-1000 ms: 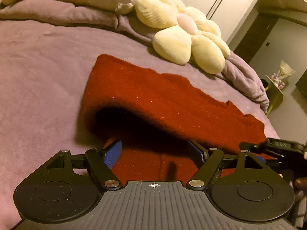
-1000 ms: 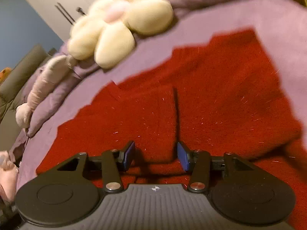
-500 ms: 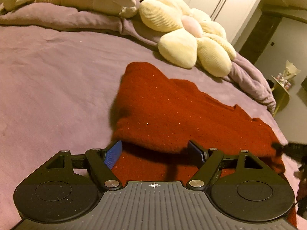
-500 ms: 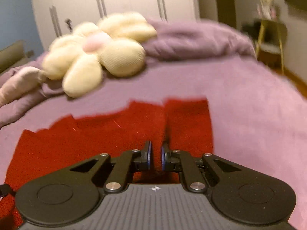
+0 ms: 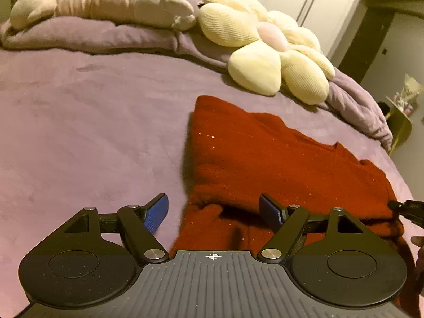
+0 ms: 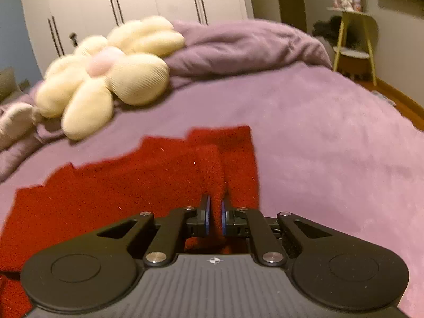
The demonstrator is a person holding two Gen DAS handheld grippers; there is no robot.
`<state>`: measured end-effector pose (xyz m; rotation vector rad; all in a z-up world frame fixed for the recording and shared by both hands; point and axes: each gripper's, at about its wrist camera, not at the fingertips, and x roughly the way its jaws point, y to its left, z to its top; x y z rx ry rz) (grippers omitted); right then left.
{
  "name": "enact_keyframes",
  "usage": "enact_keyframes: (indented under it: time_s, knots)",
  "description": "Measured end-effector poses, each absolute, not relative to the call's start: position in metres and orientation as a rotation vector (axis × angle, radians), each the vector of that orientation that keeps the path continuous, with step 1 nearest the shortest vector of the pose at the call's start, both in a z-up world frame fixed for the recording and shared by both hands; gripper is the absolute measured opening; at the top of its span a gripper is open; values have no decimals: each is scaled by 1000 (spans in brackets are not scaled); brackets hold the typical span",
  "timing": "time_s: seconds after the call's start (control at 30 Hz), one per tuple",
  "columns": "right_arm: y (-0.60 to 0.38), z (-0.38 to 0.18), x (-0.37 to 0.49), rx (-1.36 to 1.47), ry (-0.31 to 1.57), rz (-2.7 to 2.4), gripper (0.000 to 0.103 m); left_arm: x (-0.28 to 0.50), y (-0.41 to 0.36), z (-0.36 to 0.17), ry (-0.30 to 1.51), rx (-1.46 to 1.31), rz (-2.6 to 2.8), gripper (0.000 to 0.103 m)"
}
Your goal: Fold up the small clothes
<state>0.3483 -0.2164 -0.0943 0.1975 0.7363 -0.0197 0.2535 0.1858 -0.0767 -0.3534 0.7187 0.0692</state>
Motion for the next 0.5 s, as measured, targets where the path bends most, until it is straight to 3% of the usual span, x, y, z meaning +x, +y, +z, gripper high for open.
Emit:
enact_keyframes:
  time_s: [0.17,0.33,0.5]
  knots:
    - [-200,-75,341,136,691,-75,20,265,180,-58,674,-351,55,83]
    - [-149,-76,351,68,684,177,19,306,142,-55,660,-314,-9,90]
    - [-130,-111,381,-72,773,188,17,354,112,-89,788,-212,34,87]
